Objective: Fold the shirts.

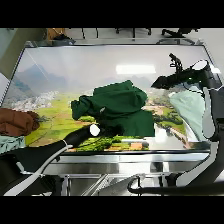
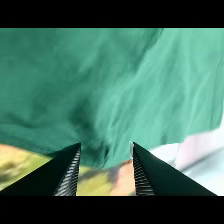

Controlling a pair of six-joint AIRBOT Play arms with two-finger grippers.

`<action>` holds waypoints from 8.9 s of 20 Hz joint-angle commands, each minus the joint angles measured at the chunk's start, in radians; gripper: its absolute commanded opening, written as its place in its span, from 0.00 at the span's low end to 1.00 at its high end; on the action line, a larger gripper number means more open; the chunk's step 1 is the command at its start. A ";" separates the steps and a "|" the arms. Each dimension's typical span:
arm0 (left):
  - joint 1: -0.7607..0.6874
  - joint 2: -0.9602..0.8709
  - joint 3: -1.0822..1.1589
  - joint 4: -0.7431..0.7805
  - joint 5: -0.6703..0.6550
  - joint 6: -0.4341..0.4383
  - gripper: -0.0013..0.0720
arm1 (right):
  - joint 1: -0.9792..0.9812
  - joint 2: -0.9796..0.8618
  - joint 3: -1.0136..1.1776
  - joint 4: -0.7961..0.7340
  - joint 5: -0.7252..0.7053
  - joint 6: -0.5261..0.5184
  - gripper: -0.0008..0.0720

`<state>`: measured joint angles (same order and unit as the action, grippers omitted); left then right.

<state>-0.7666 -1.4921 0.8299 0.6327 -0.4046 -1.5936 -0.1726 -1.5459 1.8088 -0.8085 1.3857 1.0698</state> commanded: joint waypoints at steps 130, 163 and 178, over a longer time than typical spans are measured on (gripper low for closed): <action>1.197 -0.138 0.190 0.317 -0.890 0.497 0.04 | -0.234 0.554 -1.252 0.008 -0.167 0.026 0.70; 1.195 0.710 0.800 0.045 -0.965 0.430 0.04 | -0.237 0.740 -0.016 0.274 -0.120 -0.048 0.04; 0.995 -0.111 0.499 0.093 -0.509 0.518 0.04 | -0.042 -0.016 -0.213 0.328 -0.451 -0.158 0.03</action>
<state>0.2493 -1.4551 1.2659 0.7082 -1.0252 -1.0504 -0.2302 -1.4570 1.5921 -0.5034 1.0573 0.9211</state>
